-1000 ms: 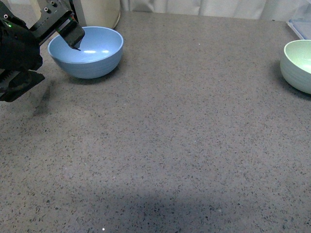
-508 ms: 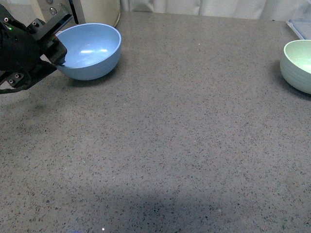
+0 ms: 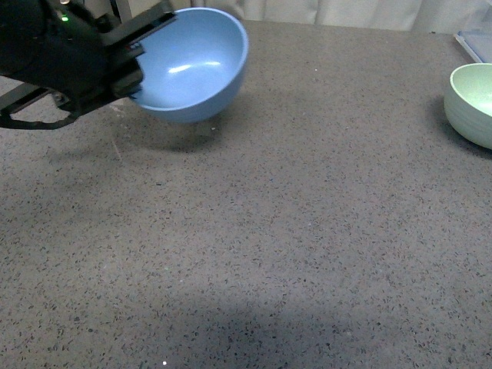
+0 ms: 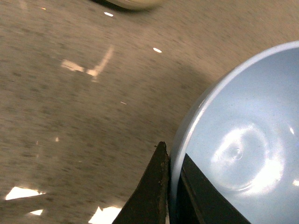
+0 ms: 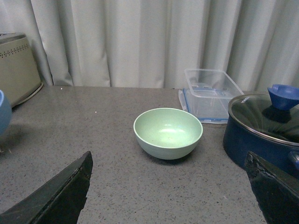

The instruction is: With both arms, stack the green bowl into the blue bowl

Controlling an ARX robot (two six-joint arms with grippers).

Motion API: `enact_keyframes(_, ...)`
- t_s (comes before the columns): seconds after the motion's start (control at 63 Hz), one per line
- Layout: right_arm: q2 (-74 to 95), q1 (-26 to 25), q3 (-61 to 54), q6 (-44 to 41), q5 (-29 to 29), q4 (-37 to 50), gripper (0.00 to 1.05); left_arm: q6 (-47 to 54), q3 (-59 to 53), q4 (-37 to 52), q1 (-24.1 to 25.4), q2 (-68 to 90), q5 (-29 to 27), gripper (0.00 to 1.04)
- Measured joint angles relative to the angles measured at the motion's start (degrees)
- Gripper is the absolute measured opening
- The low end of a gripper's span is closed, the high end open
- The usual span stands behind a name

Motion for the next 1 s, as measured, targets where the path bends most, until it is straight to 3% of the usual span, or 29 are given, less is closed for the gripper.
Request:
enact_keyframes(0.159,0.0,0.0,0.0,0.0,0.0,0.0,0.95,2.23,0.98,-1.29,-7.61,-0.48,0.0,0.04)
enact_keyframes(0.349,0.0,0.0,0.0,0.0,0.0,0.0,0.95,3.8,0.85,-2.69,-13.35,-0.87,-0.35,0.04)
enact_keyframes(0.73,0.0,0.0,0.0,0.0,0.0,0.0,0.95,5.57,-0.96,-1.88,-14.14,-0.68,-1.51,0.04)
enact_keyframes(1.0,0.0,0.0,0.0,0.0,0.0,0.0,0.95,5.46,-0.96,-2.29,-13.66,0.09,-0.98,0.46)
